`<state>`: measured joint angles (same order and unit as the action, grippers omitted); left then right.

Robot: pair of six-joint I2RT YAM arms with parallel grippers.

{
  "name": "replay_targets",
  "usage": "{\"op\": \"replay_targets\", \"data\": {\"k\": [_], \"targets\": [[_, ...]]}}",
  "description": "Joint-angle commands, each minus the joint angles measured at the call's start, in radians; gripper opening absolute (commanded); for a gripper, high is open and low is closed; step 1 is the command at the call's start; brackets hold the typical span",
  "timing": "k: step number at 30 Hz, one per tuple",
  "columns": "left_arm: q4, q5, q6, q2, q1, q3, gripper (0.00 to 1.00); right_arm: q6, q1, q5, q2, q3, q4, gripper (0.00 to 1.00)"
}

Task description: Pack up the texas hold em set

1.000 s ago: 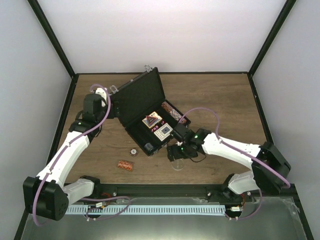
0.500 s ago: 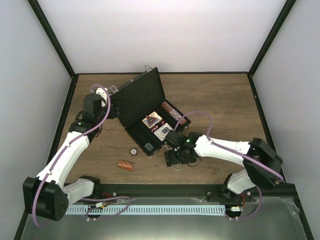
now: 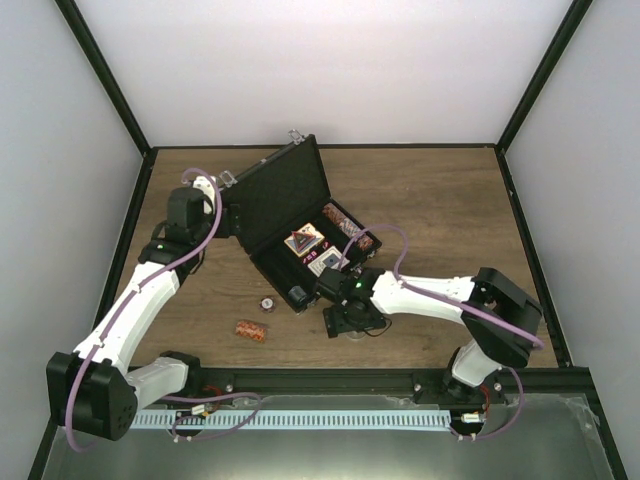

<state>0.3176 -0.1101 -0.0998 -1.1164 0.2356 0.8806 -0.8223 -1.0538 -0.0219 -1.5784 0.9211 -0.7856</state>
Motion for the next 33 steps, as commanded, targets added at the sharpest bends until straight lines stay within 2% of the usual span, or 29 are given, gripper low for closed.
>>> {"op": "replay_targets", "data": {"k": [1,13,27,33], "targets": [[-0.007,0.006,0.006,-0.007,-0.001,0.011,1.0,-0.036,-0.014,-0.057,0.004,0.022,-0.033,0.92],[-0.007,-0.01,0.006,-0.012,0.0,0.011,1.0,-0.067,-0.014,-0.065,-0.002,-0.025,0.003,0.92],[-0.004,-0.021,0.002,-0.011,0.0,0.011,1.0,-0.078,-0.014,-0.063,-0.028,-0.07,0.039,0.77],[-0.003,-0.03,0.003,-0.005,0.0,0.012,1.0,-0.068,-0.014,-0.07,-0.023,-0.056,0.035,0.66]]}}
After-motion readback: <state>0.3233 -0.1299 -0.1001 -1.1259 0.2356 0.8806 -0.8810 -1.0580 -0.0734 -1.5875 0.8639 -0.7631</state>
